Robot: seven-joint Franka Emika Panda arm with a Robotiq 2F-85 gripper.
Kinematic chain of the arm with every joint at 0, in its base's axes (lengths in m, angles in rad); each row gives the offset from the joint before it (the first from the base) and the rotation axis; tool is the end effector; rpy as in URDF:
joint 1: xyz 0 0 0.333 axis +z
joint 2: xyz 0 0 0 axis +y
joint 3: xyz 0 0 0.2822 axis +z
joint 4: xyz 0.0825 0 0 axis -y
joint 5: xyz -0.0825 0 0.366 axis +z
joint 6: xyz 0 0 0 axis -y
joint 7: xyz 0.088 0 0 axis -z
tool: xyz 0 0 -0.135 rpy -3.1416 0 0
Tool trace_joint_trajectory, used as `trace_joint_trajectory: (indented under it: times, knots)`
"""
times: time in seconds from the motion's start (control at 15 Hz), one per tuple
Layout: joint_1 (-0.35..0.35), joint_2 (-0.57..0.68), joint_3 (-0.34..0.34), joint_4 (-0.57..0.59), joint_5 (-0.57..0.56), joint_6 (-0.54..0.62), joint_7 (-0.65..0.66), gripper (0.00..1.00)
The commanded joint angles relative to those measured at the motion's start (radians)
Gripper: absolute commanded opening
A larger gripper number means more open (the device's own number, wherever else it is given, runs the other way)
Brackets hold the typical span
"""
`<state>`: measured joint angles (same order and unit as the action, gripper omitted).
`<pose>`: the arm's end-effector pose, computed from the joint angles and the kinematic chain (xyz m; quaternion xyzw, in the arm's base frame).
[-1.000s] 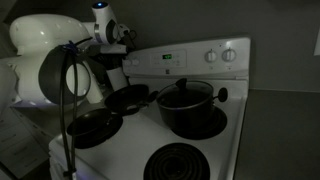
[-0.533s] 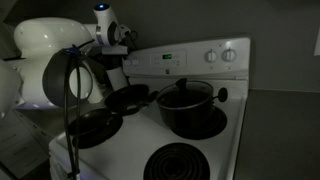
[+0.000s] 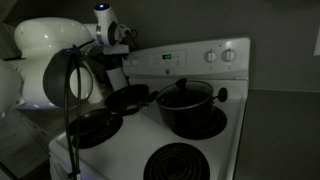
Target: Push the button on the top left corner of the stove
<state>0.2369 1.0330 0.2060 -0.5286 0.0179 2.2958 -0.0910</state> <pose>0.7647 0.2508 0.4571 -0.9130 -0.1656 -0.3473 0.1353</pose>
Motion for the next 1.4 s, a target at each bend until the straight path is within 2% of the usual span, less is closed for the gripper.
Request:
trace_joint_trajectory:
  times: [0.0,0.47,0.6,0.67,1.07,1.2,1.33]
  knots:
    - [0.002,0.038,0.028,0.054,0.016,0.083,-0.064,0.00]
    - [0.006,0.026,0.053,0.047,0.018,0.169,-0.076,0.00]
    - [0.017,0.000,0.030,0.028,-0.003,0.132,-0.028,0.00]
    - [0.047,0.041,-0.010,0.124,0.008,0.069,-0.013,0.00]
    - [0.112,0.007,-0.131,0.197,-0.049,-0.130,0.137,0.00]
    - [0.119,-0.052,-0.157,0.128,-0.060,-0.187,0.191,0.00]
    - [0.127,-0.070,-0.176,0.126,-0.070,-0.271,0.241,0.00]
